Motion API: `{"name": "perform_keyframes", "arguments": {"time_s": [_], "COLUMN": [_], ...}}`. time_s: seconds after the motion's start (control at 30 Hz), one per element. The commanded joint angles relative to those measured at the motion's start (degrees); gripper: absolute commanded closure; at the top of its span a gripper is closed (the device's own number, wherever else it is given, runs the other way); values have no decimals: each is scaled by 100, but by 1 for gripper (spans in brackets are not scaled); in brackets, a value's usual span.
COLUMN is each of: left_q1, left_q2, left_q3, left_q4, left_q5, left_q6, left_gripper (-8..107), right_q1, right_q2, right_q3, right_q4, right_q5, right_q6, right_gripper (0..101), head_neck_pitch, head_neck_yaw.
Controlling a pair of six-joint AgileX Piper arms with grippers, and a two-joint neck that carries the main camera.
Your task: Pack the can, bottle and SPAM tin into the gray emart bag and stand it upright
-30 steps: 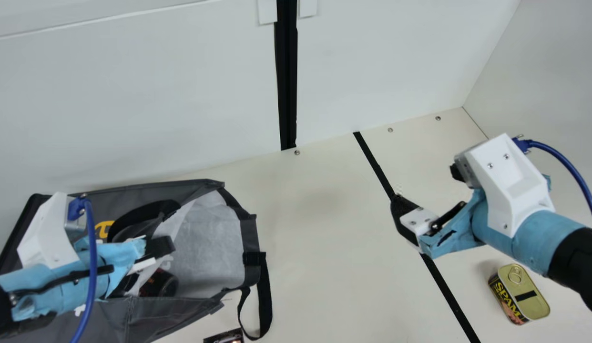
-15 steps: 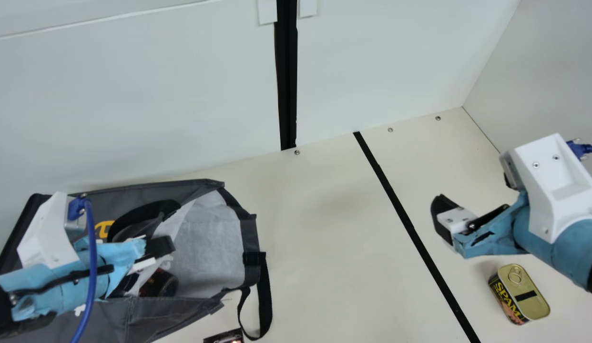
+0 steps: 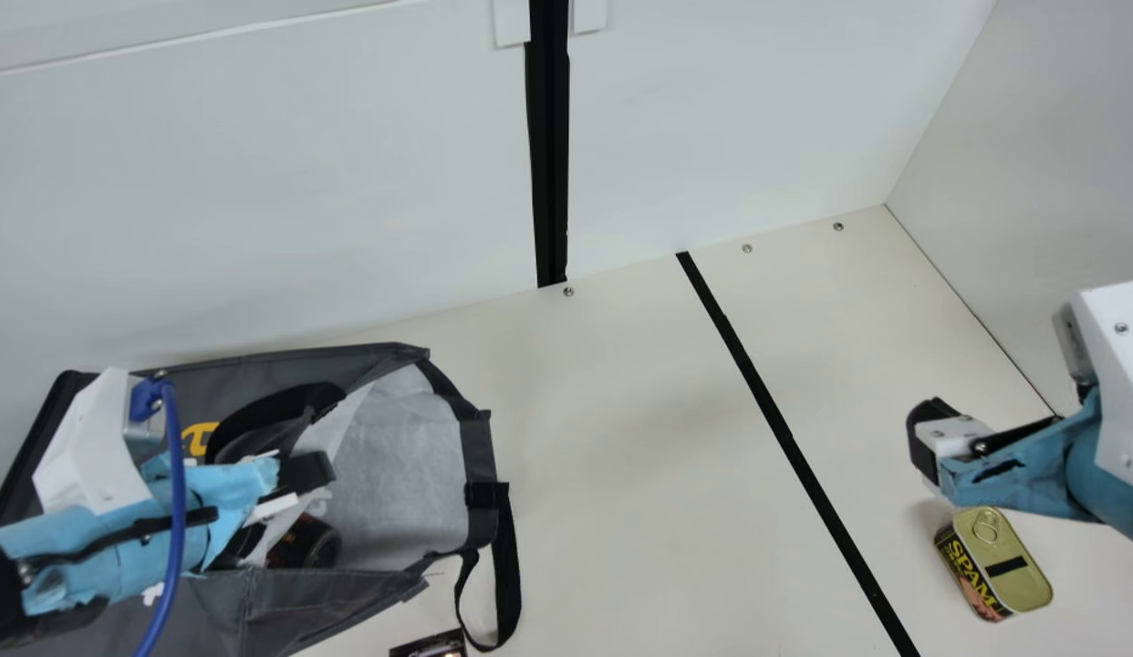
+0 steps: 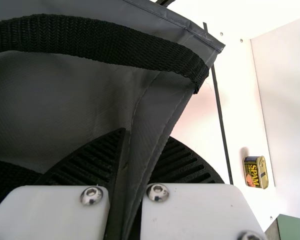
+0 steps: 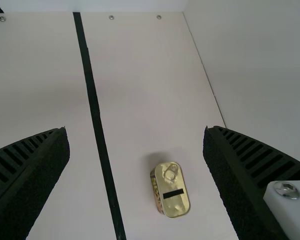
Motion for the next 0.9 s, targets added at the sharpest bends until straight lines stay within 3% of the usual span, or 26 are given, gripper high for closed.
{"name": "perform_keyframes", "arguments": {"time_s": [0.0,0.33,0.87], "left_q1": [0,0,0], "left_q2": [0,0,0], "left_q3": [0,0,0], "left_q4": [0,0,0], "left_q5": [0,0,0], "left_q6": [0,0,0], "left_gripper": [107,107,107], "right_q1": [-9,-56,-560], "right_q2": [-10,-67,-48], "right_q3": [-49,123,335], "right_q4": [-78,-284,-207], "right_q5": [126,256,256], "right_q6": [53,66,-548], "right_gripper": [6,6,6], "head_neck_pitch": [-130,-130,-130], "head_neck_yaw": [-5,-5,-5]}}
